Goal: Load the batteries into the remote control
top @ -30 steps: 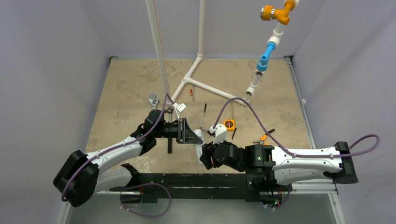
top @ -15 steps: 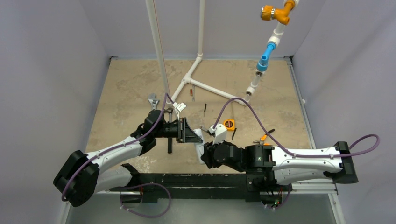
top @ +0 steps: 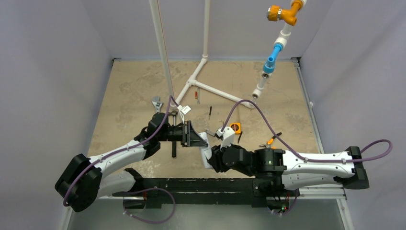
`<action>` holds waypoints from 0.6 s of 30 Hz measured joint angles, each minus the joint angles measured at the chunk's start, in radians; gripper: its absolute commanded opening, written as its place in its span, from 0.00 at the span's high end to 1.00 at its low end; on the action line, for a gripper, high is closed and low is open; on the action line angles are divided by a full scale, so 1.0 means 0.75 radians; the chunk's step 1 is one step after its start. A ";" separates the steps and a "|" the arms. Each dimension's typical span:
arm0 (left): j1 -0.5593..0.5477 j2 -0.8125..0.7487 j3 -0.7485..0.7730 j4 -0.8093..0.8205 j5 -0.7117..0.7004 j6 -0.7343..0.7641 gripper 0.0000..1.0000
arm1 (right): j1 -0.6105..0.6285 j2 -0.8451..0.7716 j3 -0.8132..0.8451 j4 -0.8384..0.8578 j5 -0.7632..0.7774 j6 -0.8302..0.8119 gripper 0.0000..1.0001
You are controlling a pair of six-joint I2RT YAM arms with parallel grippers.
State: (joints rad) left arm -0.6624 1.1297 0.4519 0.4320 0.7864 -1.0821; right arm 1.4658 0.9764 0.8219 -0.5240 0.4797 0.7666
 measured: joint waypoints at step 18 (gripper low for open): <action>0.000 0.008 0.000 -0.005 -0.001 0.001 1.00 | 0.000 -0.113 -0.035 -0.019 0.002 0.006 0.57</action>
State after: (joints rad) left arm -0.6624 1.1355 0.4519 0.4286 0.7856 -1.0817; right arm 1.4658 0.8917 0.7959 -0.5385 0.4808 0.7708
